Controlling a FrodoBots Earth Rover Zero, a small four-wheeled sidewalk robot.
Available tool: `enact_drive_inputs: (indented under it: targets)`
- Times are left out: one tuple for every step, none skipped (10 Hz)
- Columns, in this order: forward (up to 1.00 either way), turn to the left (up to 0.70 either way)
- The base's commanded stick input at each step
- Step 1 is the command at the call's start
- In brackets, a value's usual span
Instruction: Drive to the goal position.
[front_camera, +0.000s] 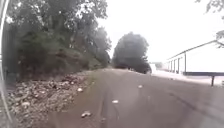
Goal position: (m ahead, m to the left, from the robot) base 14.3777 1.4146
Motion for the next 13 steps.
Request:
enact_drive_inputs:
  targets:
    - [0.70,0.00]
    - [0.70,0.00]
    - [0.70,0.00]
    - [0.70,0.00]
    - [0.70,0.00]
    - [0.70,0.00]
    - [0.70,0.00]
    - [0.70,0.00]
    - [0.70,0.00]
    - [0.70,0.00]
    - [0.70,0.00]
    - [0.70,0.00]
    - [0.70,0.00]
